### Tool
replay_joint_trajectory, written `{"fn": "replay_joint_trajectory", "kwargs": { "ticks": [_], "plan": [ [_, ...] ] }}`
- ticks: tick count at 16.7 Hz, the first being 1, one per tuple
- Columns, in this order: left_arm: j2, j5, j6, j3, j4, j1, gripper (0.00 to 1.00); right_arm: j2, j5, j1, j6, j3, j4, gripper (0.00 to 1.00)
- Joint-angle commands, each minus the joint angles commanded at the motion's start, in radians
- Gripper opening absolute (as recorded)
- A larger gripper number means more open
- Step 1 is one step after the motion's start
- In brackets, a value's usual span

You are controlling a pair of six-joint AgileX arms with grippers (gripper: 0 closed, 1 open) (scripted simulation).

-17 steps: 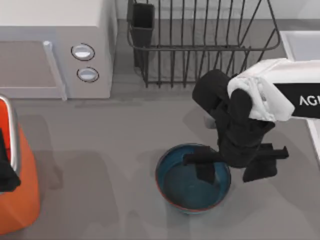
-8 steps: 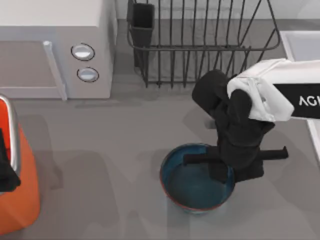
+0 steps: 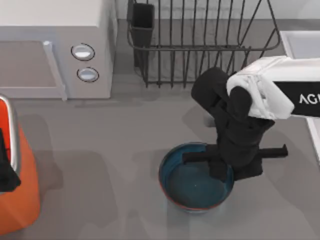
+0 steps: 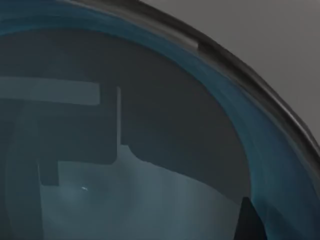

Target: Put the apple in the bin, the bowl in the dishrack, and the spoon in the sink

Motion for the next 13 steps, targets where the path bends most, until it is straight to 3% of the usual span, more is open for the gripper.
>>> {"fn": "replay_joint_trajectory", "kwargs": {
  "ticks": [8,13],
  "plan": [
    [0.000,0.000,0.000,0.000,0.000,0.000,1.00,-0.089,0.000,-0.003,-0.003,0.226,-0.332,0.00],
    [0.000,0.000,0.000,0.000,0.000,0.000,1.00,-0.101,-0.001,-0.002,-0.004,0.250,-0.358,0.00]
  ]
}}
